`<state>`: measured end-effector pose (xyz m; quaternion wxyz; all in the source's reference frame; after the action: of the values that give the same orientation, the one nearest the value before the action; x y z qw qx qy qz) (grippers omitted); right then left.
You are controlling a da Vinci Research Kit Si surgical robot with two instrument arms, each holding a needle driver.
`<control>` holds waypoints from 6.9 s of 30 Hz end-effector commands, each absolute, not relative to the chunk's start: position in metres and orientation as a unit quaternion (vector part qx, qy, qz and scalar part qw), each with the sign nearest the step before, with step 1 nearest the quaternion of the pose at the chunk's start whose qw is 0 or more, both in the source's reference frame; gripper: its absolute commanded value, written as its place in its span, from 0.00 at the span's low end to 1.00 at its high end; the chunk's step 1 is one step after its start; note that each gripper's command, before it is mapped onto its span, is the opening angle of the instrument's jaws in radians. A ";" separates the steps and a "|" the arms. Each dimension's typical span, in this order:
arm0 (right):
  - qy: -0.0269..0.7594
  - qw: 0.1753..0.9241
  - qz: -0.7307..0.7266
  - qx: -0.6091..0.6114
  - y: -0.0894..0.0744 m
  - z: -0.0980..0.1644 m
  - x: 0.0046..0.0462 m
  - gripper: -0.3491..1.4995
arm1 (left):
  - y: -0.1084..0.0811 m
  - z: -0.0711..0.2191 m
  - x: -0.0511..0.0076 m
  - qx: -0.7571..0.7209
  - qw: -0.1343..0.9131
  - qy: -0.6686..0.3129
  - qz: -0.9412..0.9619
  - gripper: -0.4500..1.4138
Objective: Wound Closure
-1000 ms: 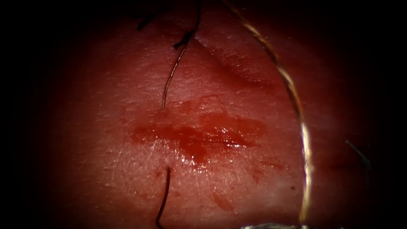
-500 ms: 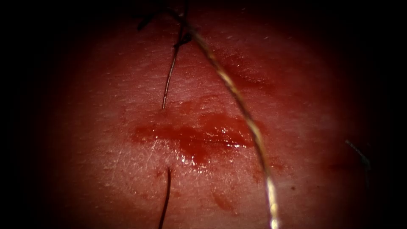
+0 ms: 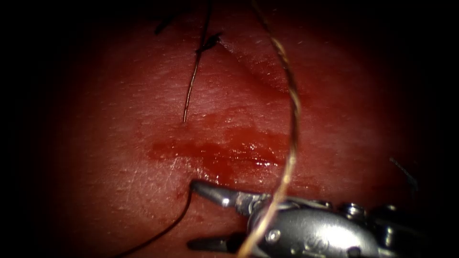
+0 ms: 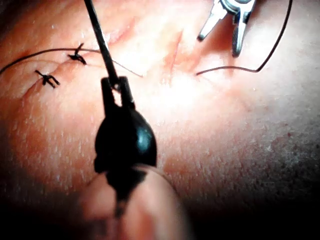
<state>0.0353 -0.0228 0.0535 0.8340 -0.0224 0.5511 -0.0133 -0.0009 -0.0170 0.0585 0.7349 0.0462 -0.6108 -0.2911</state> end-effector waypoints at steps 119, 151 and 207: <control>0.572 0.811 -0.123 -0.001 -0.026 0.053 0.0368 0.37 | -0.017 0.060 -0.0017 0.055 0.733 -0.612 -0.292 0.00; 0.508 0.702 0.465 0.182 -0.013 0.061 0.0282 0.82 | -0.017 0.060 -0.0015 0.056 0.733 -0.612 -0.292 0.00; 0.515 0.583 0.533 0.333 -0.013 0.070 0.0398 0.00 | -0.018 0.061 -0.0021 0.062 0.740 -0.608 -0.282 0.00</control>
<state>0.0392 -0.0131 0.0701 0.5865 0.3316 0.5132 0.5317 -0.0015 -0.0178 0.0602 0.7401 0.0617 -0.6070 -0.2828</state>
